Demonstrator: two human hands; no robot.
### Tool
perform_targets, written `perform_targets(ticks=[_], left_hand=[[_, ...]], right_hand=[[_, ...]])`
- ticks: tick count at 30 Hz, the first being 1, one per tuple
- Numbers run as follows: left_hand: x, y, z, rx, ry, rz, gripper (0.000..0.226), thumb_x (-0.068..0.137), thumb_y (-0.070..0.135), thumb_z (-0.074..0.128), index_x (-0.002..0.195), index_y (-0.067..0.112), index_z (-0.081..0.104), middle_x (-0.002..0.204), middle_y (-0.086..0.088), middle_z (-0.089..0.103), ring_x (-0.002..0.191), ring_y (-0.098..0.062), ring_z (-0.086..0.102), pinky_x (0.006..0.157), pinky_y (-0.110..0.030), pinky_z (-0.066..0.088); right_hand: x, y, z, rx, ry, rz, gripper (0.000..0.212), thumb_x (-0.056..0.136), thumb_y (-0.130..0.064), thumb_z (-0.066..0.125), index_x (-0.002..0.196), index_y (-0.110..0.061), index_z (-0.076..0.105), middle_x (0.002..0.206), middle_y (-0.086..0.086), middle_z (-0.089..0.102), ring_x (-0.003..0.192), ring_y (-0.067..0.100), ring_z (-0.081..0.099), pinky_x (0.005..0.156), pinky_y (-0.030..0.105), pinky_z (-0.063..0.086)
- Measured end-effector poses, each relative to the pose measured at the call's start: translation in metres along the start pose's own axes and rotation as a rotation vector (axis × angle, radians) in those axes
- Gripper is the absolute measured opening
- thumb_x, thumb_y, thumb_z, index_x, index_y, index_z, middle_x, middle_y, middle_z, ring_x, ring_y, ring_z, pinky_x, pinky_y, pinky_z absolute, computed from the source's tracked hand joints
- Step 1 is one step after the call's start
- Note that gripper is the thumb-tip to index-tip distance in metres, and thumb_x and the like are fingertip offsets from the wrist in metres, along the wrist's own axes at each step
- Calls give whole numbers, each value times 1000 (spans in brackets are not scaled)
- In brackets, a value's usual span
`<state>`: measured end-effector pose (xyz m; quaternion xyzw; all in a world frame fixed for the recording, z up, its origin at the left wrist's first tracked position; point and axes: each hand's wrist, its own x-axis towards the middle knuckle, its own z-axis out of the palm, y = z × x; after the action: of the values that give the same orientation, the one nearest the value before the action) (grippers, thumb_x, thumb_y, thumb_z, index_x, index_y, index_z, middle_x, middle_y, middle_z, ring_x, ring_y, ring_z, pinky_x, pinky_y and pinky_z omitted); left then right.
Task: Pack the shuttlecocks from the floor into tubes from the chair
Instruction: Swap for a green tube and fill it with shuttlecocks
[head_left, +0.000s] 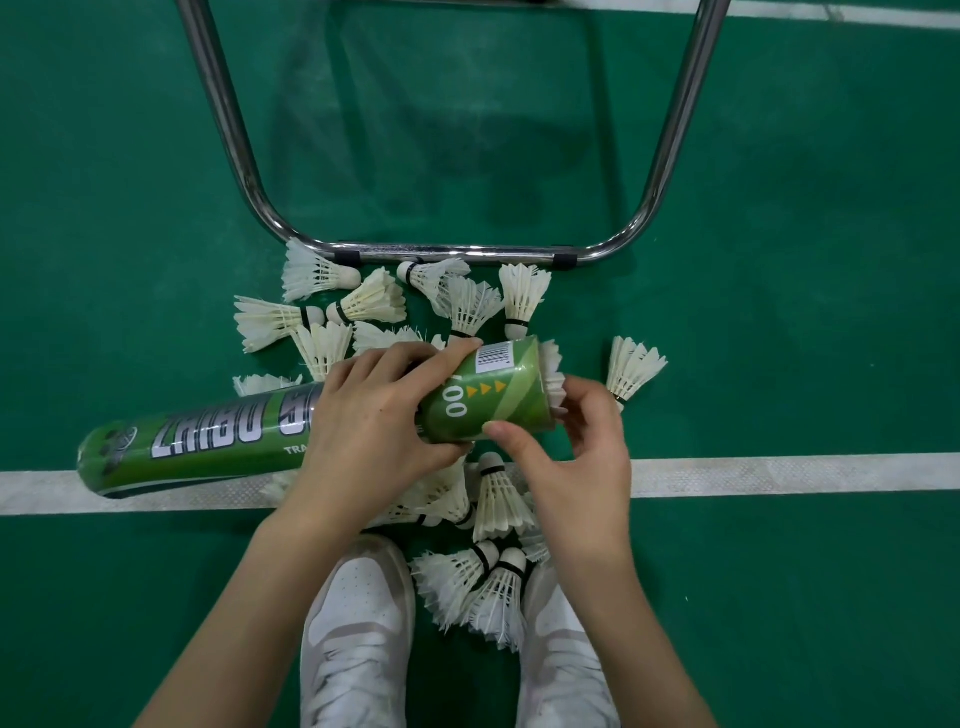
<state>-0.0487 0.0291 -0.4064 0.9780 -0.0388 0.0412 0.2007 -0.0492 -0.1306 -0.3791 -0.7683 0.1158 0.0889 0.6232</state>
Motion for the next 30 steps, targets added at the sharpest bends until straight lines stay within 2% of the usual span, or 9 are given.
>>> perform_targets(ticks=[3, 5, 7, 11, 14, 18, 25, 28, 30], left_hand=[[-1, 1, 1, 13, -1, 8, 84, 59, 43, 79, 135, 33, 44, 111, 0, 61, 97, -26, 57, 84, -39, 40], [-2, 1, 0, 14, 2, 18, 82, 59, 45, 75, 134, 33, 45, 110, 0, 61, 96, -26, 57, 83, -38, 40], [-3, 2, 0, 8, -7, 24, 81, 58, 44, 73, 134, 34, 46, 110, 1, 60, 96, -25, 57, 83, -37, 38], [-4, 4, 0, 32, 12, 28, 79, 58, 46, 67, 134, 35, 46, 109, 2, 60, 96, -24, 56, 84, -36, 37], [-4, 4, -2, 25, 11, 28, 78, 59, 47, 66, 134, 34, 46, 109, 1, 61, 97, -25, 56, 85, -37, 38], [-6, 5, -3, 31, 9, 24, 77, 59, 48, 66, 133, 33, 48, 108, 0, 61, 96, -26, 57, 84, -39, 39], [-7, 5, 4, 42, 0, 27, 84, 54, 42, 83, 131, 31, 51, 109, -2, 62, 95, -29, 58, 84, -41, 41], [-6, 3, 6, 16, -24, 12, 80, 58, 48, 73, 132, 32, 50, 109, -1, 62, 96, -28, 58, 84, -40, 40], [-5, 0, 8, -6, -54, -5, 83, 58, 45, 80, 133, 32, 48, 111, -1, 61, 98, -28, 57, 85, -40, 38]], right_hand=[[2, -1, -1, 21, 22, 5, 39, 69, -10, 79, 83, -33, 52, 83, -13, 60, 77, -7, 56, 71, 9, 44], [6, -2, -6, 85, -56, 8, 37, 70, -3, 77, 85, -27, 54, 74, -11, 62, 69, -6, 58, 65, 8, 45], [11, -3, -11, 128, -194, 11, 31, 73, 1, 73, 86, -22, 57, 71, -10, 67, 69, -4, 62, 64, 10, 47], [16, -3, -17, 168, -388, 18, 24, 82, 3, 63, 95, -18, 63, 82, -11, 72, 82, 1, 66, 72, 13, 50], [15, 0, -16, 183, -396, 4, 23, 84, -1, 62, 99, -18, 64, 97, 1, 71, 90, 8, 66, 79, 18, 51], [15, 4, -17, 160, -409, -10, 22, 84, -5, 63, 101, -19, 65, 103, 5, 69, 95, 10, 65, 85, 23, 51], [19, 4, -23, 169, -550, 51, 41, 89, 3, 54, 126, -10, 46, 109, -2, 66, 98, 6, 64, 81, 17, 50], [22, 6, -28, 114, -535, 28, 36, 88, -8, 60, 120, -20, 51, 109, -3, 66, 101, 7, 64, 82, 18, 50], [25, 7, -32, 126, -480, 24, 31, 85, -16, 63, 114, -24, 54, 107, 0, 68, 100, 9, 64, 81, 19, 50]])
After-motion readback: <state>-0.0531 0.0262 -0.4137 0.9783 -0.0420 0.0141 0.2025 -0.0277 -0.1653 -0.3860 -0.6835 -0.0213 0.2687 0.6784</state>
